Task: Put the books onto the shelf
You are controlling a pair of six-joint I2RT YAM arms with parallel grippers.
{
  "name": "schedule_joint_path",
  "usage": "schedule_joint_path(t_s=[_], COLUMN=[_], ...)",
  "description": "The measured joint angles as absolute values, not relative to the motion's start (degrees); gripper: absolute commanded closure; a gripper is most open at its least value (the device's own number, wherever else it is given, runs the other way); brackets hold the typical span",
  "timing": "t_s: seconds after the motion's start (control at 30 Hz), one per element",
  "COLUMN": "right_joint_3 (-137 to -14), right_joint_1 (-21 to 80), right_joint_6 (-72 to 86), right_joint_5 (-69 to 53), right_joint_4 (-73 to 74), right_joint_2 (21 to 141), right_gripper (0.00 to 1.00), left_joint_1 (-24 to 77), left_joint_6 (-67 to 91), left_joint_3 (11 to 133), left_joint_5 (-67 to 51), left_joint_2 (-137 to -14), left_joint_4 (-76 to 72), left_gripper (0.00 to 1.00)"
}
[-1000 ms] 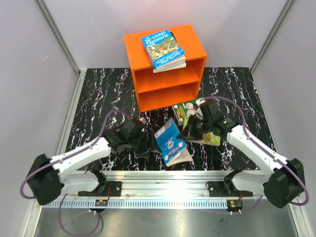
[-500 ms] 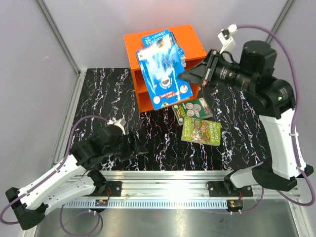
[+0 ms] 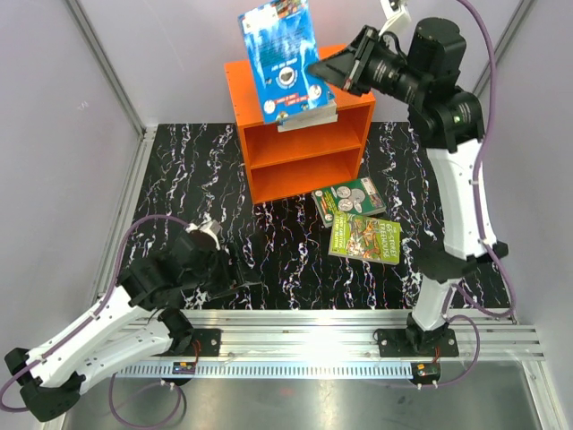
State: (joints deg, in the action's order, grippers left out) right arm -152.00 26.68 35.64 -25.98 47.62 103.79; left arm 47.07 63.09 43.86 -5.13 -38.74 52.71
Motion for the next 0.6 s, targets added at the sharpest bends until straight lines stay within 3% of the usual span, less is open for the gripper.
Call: schedule_joint_path(t_s=[0.3, 0.6], right_joint_3=[-153.32, -150.87], right_joint_1=[14.02, 13.13], right_joint_6=[37.41, 39.51], right_joint_5=[-29.98, -44.36], right_joint_4=[37.23, 33.78], right_joint_2=[113.12, 120.09], right_gripper=[1.00, 1.00], left_joint_1=[47.07, 47.07], left_joint_6=[64.38, 66.78], left_joint_3=[45.41, 45.41], left_joint_5=[-3.77, -2.13], left_joint_2=[-37.32, -35.92], left_joint_4=[56.40, 59.64], left_gripper=[0.25, 0.25])
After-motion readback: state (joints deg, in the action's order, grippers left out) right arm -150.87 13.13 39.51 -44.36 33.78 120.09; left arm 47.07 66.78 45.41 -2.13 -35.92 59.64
